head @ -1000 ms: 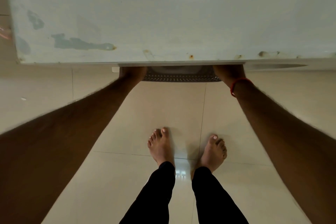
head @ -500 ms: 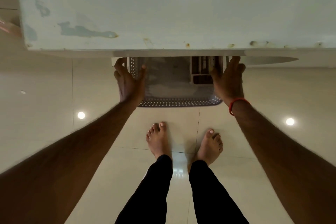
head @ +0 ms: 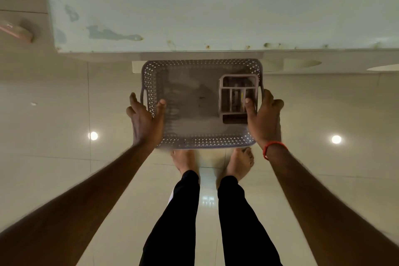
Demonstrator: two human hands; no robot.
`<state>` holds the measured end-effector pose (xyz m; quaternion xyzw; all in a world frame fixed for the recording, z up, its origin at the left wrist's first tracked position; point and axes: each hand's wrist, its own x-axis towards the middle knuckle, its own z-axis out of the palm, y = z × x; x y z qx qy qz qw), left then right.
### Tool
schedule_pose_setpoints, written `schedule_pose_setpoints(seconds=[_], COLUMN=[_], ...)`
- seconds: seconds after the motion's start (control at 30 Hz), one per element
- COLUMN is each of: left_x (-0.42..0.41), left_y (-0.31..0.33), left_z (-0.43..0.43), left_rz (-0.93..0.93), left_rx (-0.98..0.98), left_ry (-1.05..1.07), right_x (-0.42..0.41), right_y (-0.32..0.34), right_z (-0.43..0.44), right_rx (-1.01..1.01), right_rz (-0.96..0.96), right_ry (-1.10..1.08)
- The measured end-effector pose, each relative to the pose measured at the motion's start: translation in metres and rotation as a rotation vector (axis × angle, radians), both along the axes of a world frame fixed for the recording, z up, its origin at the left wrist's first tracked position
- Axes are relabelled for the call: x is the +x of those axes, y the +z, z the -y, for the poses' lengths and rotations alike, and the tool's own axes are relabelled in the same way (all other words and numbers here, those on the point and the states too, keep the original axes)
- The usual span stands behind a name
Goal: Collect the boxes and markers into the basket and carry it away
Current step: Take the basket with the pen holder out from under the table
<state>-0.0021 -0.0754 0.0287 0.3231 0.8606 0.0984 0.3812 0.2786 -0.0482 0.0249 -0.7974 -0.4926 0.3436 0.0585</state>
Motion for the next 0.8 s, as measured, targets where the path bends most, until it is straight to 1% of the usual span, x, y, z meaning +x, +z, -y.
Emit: schedule_pose_setpoints(seconds=[0.03, 0.07, 0.17, 0.27, 0.47, 0.57, 0.8], left_x=[0.000, 0.000, 0.000, -0.002, 0.002, 0.008, 0.016], left_y=[0.007, 0.013, 0.033, 0.051, 0.088, 0.099, 0.126], left_z=[0.002, 0.003, 0.011, 0.015, 0.038, 0.045, 0.044], left_rz=[0.021, 0.044, 0.038, 0.035, 0.032, 0.032, 0.038], left_rx=[0.039, 0.030, 0.018, 0.036, 0.032, 0.024, 0.076], left_ry=[0.012, -0.001, -0.054, -0.065, 0.035, 0.068, 0.026], right_x=[0.001, 0.003, 0.012, 0.021, 0.040, 0.048, 0.065], right_y=[0.004, 0.010, 0.028, 0.048, 0.086, 0.101, 0.139], right_z=[0.004, 0.008, 0.018, 0.026, 0.041, 0.044, 0.056], right_rx=[0.007, 0.011, -0.001, -0.003, 0.009, -0.019, -0.023], right_rz=[0.003, 0.008, 0.012, -0.008, -0.042, -0.062, -0.127], right_ry=[-0.004, -0.014, -0.038, 0.005, 0.098, 0.086, 0.064])
